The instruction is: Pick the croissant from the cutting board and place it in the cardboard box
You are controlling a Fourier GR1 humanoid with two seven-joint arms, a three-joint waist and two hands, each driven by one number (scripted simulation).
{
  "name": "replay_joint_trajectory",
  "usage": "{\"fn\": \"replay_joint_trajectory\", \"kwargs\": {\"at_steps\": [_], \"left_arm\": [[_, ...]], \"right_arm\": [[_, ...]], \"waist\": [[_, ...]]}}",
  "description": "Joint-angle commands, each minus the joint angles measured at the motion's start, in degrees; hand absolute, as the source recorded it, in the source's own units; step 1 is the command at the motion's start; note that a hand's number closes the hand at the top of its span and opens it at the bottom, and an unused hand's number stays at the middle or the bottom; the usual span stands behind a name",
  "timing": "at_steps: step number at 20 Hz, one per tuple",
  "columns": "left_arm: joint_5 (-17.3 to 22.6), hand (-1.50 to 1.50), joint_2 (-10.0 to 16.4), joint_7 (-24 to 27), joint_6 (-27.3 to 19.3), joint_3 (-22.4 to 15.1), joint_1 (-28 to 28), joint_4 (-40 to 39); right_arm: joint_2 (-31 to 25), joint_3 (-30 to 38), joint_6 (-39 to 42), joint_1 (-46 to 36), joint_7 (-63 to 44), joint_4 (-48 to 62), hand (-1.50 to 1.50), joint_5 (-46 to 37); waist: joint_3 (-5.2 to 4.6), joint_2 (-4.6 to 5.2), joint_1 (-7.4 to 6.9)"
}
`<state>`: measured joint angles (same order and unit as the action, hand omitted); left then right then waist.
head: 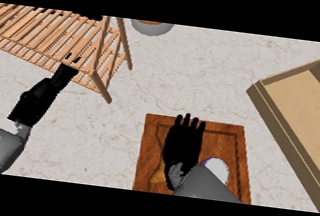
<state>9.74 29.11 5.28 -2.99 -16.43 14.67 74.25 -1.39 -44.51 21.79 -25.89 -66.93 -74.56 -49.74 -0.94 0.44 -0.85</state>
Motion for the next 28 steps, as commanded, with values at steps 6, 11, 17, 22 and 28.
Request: {"fn": "replay_joint_trajectory", "kwargs": {"at_steps": [6,11,17,22,28], "left_arm": [[-2.5,0.0,-1.8,5.0,0.0,-0.9,0.4,6.8],[-1.8,0.0,-1.8,2.0,1.0,0.4,2.9,7.1],[-2.2,0.0,-1.3,0.5,1.1,1.4,3.8,7.6],[-2.0,0.0,-0.8,2.2,1.6,1.9,2.1,8.2],[-2.7,0.0,-1.3,2.7,2.3,2.0,2.4,6.8]], "right_arm": [[1.3,-2.3,1.0,1.0,-6.0,1.4,1.5,-0.4],[1.3,-6.6,-2.6,0.3,-2.2,3.8,1.5,-5.6],[-3.2,3.6,-8.0,-4.2,18.0,2.5,1.5,-4.7],[-8.9,11.7,-16.7,-5.1,36.5,2.9,1.5,2.0],[-12.8,15.9,-22.9,-10.9,44.7,3.7,1.5,-0.1]], "waist": [[0.93,-0.58,0.16],[0.95,-0.5,0.14],[1.03,-0.28,0.75],[1.1,-0.07,0.01],[0.98,-0.29,0.47]]}}
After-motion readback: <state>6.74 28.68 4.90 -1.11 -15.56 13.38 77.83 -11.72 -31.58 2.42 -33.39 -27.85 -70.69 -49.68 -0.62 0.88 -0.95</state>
